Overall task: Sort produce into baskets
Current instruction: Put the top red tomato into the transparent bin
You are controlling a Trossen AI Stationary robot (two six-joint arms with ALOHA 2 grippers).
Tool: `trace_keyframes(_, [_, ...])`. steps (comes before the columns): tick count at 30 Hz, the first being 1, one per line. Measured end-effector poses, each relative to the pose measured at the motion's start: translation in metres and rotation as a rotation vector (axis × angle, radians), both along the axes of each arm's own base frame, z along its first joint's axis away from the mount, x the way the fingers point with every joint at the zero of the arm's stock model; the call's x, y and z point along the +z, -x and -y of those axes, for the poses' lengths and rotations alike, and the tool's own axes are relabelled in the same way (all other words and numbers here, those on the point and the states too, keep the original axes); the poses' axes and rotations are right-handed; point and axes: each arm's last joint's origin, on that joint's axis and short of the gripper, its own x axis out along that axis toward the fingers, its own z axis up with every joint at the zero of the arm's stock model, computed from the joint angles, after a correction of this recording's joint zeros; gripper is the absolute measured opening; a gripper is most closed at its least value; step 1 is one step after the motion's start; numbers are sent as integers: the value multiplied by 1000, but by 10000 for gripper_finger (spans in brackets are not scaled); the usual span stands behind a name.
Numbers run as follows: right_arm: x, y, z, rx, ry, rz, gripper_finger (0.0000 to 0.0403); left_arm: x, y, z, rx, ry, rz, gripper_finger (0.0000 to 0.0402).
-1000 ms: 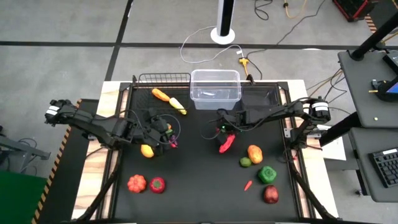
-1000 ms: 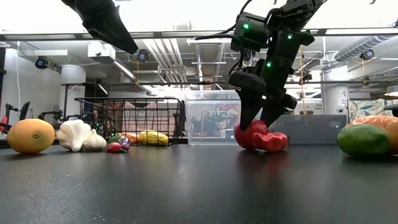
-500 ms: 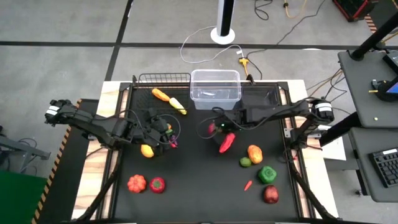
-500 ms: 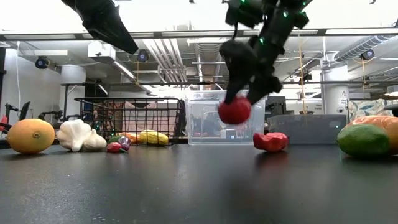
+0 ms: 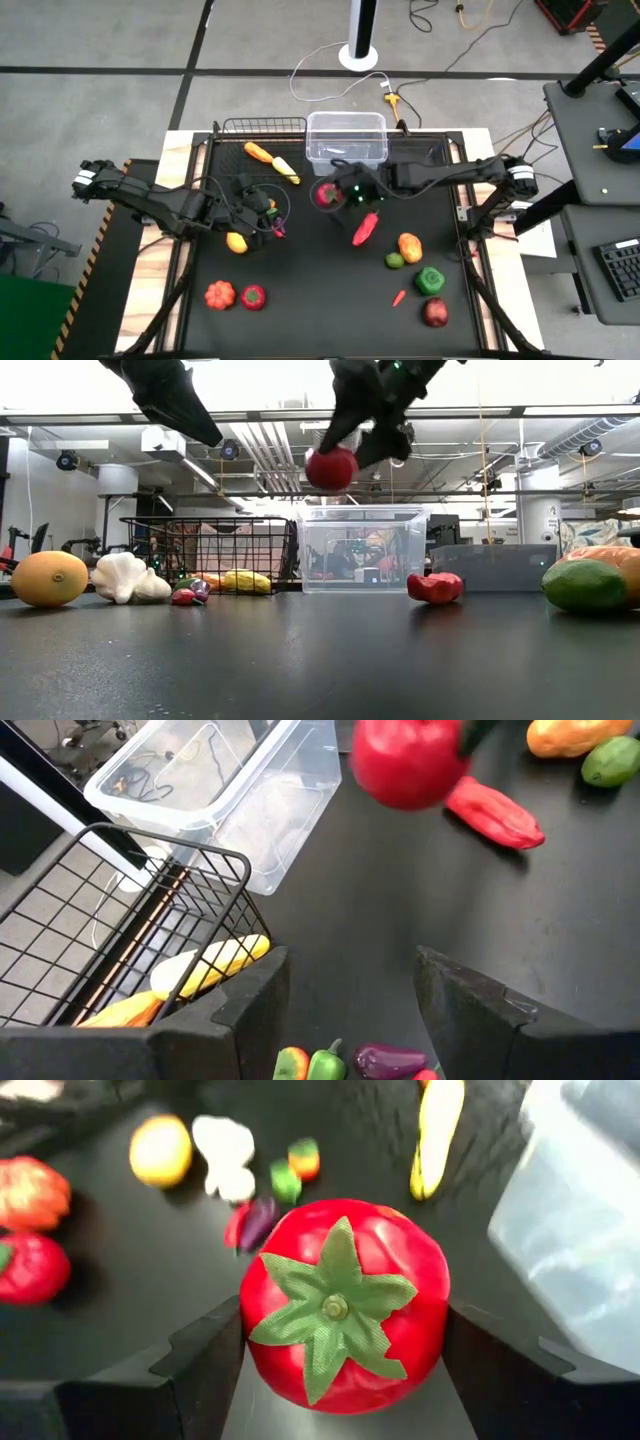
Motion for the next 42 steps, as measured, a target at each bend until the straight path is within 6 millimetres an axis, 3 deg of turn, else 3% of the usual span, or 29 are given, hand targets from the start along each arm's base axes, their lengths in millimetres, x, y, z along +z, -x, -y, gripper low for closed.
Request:
trace_keyframes(9, [61, -6, 45, -52, 106, 170, 297, 0, 0, 0, -1, 1, 2, 194])
trace_keyframes(15, [75, -17, 87, -124, 144, 187, 297, 14, 3, -1, 0, 2, 5, 194])
trace_keyframes(22, [68, -28, 134, -195, 158, 85, 297, 37, 8, -4, 47, -48, 11, 194])
trace_keyframes(30, [47, -35, 173, -145, 92, -33, 297, 43, 14, -6, 77, -68, 20, 194])
trace_keyframes(39, [6, -14, 210, -211, -102, -237, 297, 40, 17, -7, 100, -53, 4, 194])
trace_keyframes(42, [1, -9, 217, -248, -126, -263, 297, 40, 17, -7, 100, -52, 5, 194])
